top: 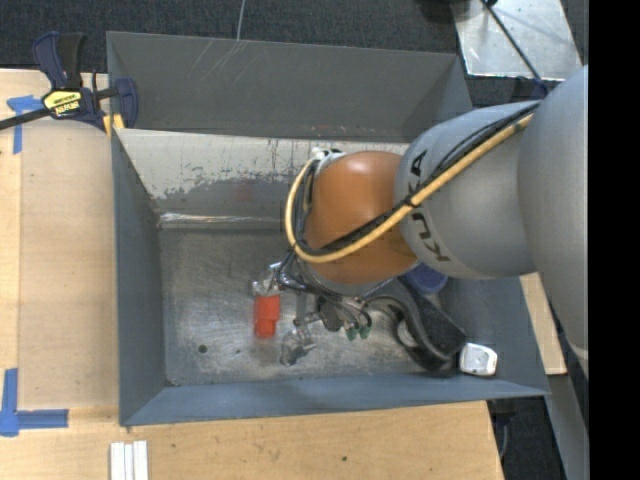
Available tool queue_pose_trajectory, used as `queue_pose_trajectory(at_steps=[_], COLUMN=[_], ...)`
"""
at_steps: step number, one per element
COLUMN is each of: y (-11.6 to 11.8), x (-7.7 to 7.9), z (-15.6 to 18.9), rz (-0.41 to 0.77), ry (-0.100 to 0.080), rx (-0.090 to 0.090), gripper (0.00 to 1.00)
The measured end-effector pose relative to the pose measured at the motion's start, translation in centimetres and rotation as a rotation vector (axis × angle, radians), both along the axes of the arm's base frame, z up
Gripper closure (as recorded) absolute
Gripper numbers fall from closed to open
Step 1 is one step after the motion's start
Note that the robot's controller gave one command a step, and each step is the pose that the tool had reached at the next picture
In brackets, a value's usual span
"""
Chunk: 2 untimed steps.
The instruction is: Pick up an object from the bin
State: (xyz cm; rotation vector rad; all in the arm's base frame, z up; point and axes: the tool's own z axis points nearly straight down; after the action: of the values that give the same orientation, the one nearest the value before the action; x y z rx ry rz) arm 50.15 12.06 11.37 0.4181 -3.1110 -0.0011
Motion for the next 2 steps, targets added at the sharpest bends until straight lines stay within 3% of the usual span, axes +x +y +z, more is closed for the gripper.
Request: queue_pose_trajectory(at_steps=[1,2], y=[-3.2,-2.0], x=[-0.9,0.2], z=[-3.8,-4.0], rz=[0.06,-0.134], ry=[-0.022,-0.002], rx=[0.007,-0.001], gripper=[0.0,0.0])
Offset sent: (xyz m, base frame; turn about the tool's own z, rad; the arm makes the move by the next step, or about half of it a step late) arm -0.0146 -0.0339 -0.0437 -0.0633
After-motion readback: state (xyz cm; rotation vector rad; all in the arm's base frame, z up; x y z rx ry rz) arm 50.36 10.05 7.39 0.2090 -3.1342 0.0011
